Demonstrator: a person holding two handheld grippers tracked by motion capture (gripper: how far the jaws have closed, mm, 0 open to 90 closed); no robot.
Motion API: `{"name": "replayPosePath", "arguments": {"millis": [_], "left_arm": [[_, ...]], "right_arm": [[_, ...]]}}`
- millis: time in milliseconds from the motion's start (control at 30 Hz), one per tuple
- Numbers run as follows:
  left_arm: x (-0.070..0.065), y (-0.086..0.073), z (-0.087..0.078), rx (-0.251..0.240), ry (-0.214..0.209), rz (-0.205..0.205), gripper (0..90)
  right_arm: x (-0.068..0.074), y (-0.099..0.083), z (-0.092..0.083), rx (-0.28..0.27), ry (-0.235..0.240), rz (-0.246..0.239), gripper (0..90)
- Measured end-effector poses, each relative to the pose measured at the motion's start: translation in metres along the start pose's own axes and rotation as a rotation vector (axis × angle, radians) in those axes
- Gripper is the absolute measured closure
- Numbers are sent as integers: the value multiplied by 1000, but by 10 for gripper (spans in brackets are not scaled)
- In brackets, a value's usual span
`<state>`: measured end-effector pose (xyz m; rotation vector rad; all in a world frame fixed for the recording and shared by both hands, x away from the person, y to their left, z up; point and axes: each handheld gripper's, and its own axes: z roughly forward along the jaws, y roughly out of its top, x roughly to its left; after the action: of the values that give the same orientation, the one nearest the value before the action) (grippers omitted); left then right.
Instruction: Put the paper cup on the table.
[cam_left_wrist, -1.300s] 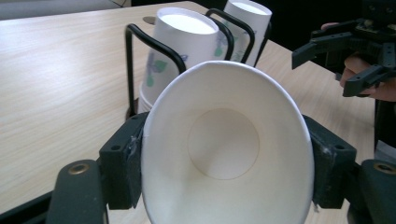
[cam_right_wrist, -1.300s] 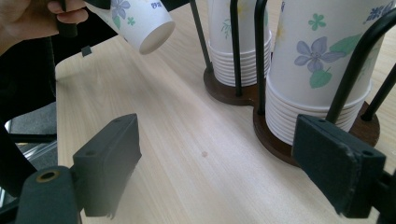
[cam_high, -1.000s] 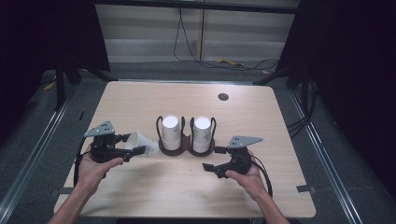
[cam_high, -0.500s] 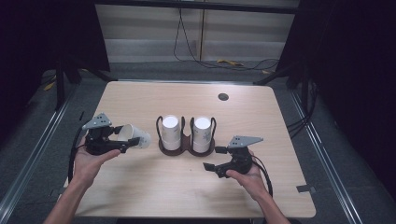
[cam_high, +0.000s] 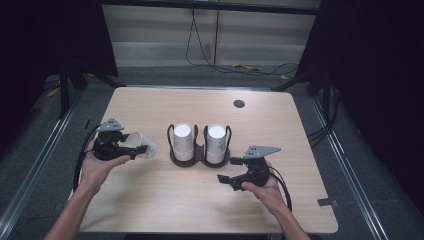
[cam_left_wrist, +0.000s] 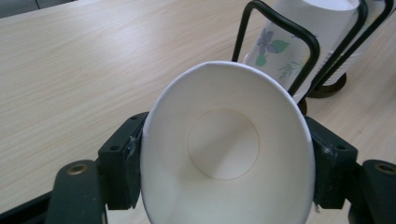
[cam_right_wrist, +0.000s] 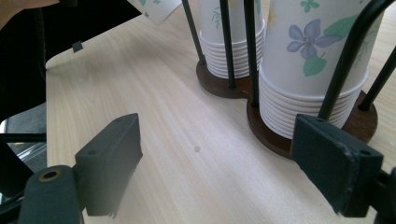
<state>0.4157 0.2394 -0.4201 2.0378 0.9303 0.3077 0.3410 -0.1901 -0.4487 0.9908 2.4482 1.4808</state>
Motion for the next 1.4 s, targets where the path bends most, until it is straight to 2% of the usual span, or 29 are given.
{"name": "replayPosePath", "arguments": {"millis": [333, 367, 533, 1000, 1033, 1133, 1167, 1300, 1400], "left_arm": [[9, 12, 10, 65, 69, -3, 268], [10, 13, 11, 83, 79, 9, 267], [14, 16, 20, 129, 86, 2, 262], [33, 18, 42, 199, 119, -52, 250], [34, 18, 44, 208, 124, -46, 249], [35, 18, 47, 180, 145, -53, 249], [35, 18, 48, 190, 144, -56, 249], [36, 17, 52, 208, 153, -42, 244], [30, 18, 55, 223, 161, -21, 239]], "right_arm": [[0, -1, 1, 5, 3, -2, 166], [0, -1, 1, 5, 3, -1, 166], [0, -1, 1, 6, 3, 1, 166], [-1, -2, 2, 11, 5, 3, 167], [-1, -2, 2, 11, 6, 3, 167], [-1, -2, 2, 13, 7, 3, 168], [0, -2, 2, 15, 6, 3, 168], [-1, -3, 2, 18, 5, 4, 168], [-1, -3, 2, 19, 5, 4, 169]]}}
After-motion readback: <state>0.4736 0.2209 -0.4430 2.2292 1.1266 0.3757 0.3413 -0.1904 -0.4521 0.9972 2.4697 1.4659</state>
